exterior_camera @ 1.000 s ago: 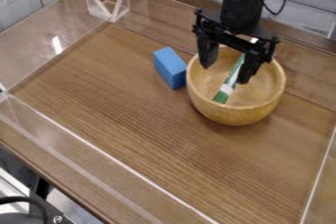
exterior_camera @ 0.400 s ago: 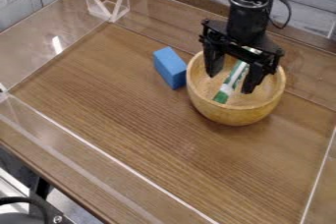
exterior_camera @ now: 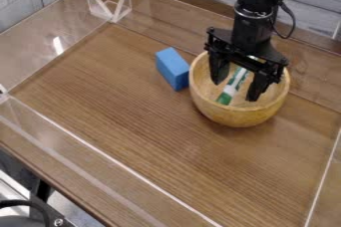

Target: Remove the green marker from inside the brown bowl and put it on the table

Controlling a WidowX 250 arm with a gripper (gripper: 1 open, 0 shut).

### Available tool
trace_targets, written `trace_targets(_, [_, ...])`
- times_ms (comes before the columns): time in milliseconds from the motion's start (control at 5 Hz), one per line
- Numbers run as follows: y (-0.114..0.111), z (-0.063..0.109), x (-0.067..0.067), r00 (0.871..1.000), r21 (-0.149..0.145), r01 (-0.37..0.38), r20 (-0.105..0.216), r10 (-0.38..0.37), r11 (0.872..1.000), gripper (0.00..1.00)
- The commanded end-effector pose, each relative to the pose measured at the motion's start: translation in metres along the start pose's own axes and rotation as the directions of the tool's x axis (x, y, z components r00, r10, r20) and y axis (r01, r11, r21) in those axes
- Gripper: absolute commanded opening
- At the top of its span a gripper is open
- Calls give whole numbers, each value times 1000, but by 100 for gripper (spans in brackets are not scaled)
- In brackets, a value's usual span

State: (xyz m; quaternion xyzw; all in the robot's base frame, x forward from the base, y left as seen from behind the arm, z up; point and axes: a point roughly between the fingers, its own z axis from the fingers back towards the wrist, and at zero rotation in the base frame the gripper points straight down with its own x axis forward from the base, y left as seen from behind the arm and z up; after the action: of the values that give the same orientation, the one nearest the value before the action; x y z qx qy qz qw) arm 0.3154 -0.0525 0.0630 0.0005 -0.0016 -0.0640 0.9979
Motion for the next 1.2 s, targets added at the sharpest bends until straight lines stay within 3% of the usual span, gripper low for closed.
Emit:
trace_targets(0, [-3, 7, 6, 999, -3, 15, 46, -15, 1000, 100])
trace_targets(400, [-4, 1, 9, 998, -12, 23, 64, -22, 1000, 100])
trace_targets(600, [-4, -1, 10, 997, -16, 28, 72, -27, 999, 0])
trace_targets(1000, [-6, 4, 12, 995, -23, 42, 86, -39, 999, 0])
